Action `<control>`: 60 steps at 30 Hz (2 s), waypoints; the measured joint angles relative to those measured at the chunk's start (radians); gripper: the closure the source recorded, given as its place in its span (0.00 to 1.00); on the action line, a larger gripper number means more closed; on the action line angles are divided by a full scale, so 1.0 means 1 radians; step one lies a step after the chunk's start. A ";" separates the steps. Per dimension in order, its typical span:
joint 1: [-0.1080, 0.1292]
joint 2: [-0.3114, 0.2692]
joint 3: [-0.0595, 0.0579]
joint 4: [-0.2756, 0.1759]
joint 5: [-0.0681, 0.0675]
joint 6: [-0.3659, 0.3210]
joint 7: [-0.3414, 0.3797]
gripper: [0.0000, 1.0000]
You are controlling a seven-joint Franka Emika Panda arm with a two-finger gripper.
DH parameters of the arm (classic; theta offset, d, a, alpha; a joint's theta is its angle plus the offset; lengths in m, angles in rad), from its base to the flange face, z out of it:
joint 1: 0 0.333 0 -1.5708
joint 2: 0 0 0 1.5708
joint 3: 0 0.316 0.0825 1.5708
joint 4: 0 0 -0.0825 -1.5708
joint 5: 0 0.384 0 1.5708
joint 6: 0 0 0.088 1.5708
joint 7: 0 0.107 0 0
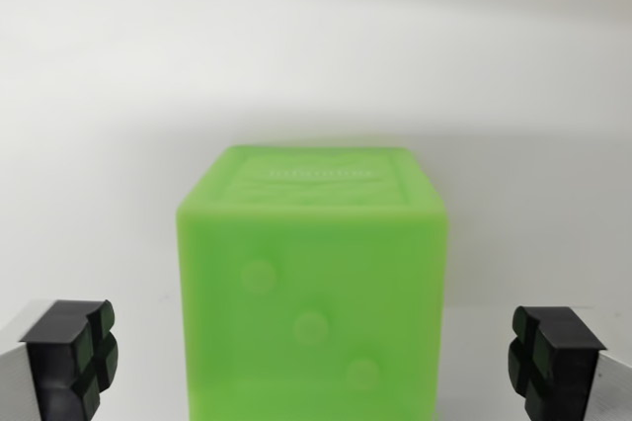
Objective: Stack cube
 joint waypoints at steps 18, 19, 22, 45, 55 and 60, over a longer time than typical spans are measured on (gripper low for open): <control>-0.003 0.072 0.004 0.025 0.001 0.049 -0.001 0.00; -0.003 0.073 0.004 0.025 0.001 0.049 -0.001 0.00; -0.003 0.074 0.004 0.025 0.001 0.050 -0.001 1.00; -0.003 0.074 0.004 0.026 0.001 0.050 -0.001 1.00; -0.003 0.074 0.004 0.026 0.001 0.050 -0.001 1.00; -0.003 0.073 0.004 0.026 0.001 0.050 -0.001 1.00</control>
